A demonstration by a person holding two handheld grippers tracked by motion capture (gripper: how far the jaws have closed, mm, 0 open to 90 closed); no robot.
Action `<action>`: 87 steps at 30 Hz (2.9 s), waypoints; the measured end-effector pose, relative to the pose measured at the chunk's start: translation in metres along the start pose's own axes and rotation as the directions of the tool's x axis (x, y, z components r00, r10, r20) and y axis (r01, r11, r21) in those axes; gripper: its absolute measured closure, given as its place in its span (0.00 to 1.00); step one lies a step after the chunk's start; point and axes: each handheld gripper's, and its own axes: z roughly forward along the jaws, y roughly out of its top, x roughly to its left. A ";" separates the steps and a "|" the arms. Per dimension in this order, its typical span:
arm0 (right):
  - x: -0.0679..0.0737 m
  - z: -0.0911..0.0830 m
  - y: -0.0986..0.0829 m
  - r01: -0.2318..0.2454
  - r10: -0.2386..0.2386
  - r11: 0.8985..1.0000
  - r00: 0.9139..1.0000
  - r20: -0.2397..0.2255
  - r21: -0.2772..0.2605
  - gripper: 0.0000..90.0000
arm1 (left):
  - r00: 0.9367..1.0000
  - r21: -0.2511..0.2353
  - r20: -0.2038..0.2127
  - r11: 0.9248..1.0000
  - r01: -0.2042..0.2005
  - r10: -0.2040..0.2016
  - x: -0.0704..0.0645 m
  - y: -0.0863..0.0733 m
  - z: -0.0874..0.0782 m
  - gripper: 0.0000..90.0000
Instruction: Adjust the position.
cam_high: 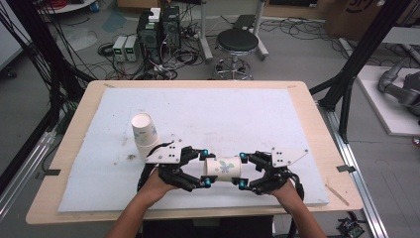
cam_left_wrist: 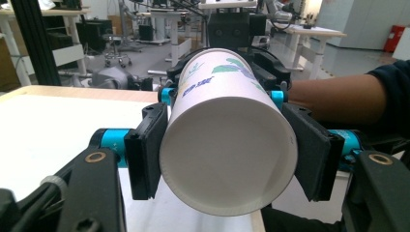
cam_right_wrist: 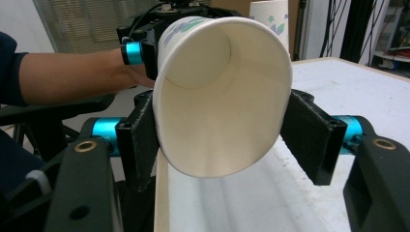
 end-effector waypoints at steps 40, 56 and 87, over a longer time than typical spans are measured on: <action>0.001 0.032 0.064 0.077 -0.139 0.807 0.988 0.062 0.585 0.38 | 0.993 0.391 -0.103 0.920 -0.006 0.050 0.004 0.015 0.009 0.18; 0.001 0.048 0.078 0.112 -0.188 0.701 0.982 0.031 0.705 0.37 | 0.992 0.467 -0.107 0.884 -0.010 0.067 0.005 0.011 0.015 0.18; 0.008 0.067 0.089 0.172 -0.248 0.586 0.968 -0.027 0.792 0.36 | 0.995 0.542 -0.075 0.840 -0.018 0.070 0.006 0.008 0.034 0.39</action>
